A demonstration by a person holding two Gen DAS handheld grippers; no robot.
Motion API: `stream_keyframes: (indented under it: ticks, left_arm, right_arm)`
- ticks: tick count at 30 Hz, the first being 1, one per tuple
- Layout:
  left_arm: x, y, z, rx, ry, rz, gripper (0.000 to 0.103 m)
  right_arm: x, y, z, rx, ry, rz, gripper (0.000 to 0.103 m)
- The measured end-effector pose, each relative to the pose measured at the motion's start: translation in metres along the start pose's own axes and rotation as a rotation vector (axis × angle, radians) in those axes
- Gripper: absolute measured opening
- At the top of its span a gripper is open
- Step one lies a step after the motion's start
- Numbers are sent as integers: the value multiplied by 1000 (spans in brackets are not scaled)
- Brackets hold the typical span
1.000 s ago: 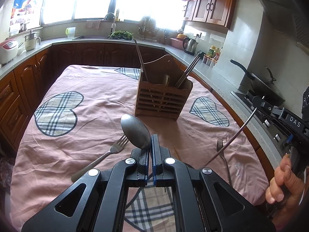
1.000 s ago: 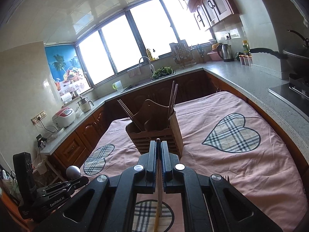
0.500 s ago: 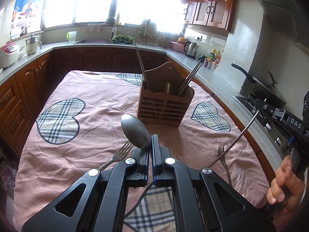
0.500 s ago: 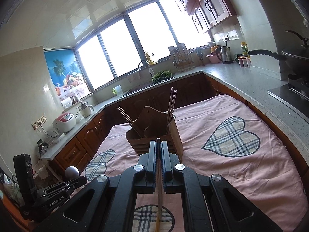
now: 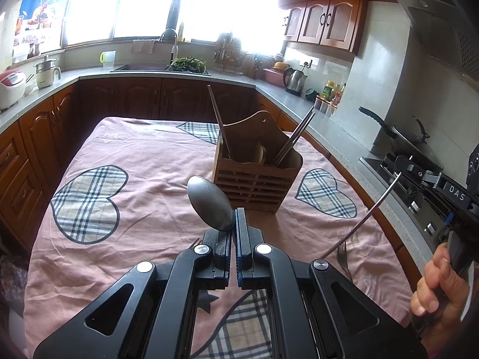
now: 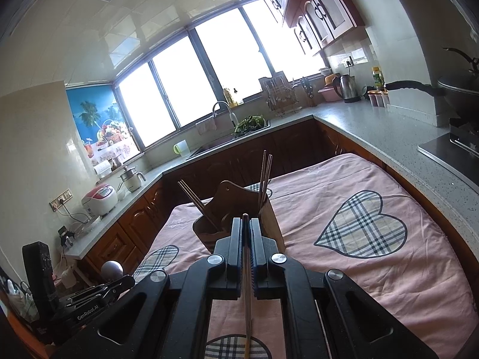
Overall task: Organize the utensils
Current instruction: 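Carry the spoon and chopstick up over the wooden holder with both grippers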
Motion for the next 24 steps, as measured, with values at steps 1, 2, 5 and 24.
stream_keyframes:
  ticks: [1,2,5,24]
  left_arm:
    - [-1,3,-2,1,-1,3,2]
    - [-3,5,-3,2,-1,6,2]
    - [-7,12,-7,11,3,11,2]
    - [-18,97,-38,140,2,21,2]
  right_arm:
    - [0,2,-2,1,2,0,4]
    - [-1,3,-5,2,2,2,4]
    - [-2,6,-10,1,3,3,4]
    - [-12,60,-45,100,9,1,4]
Point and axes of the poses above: each gripper's, at about its wrist camera, not at the fingertips, and z roughly against the way its jaws point, x to its right, y to its top, the point moved 7 cm from there along -z, roughly the way its jaws point, and after that the axes turned 11 degrees about x, right-handed, at the moved point
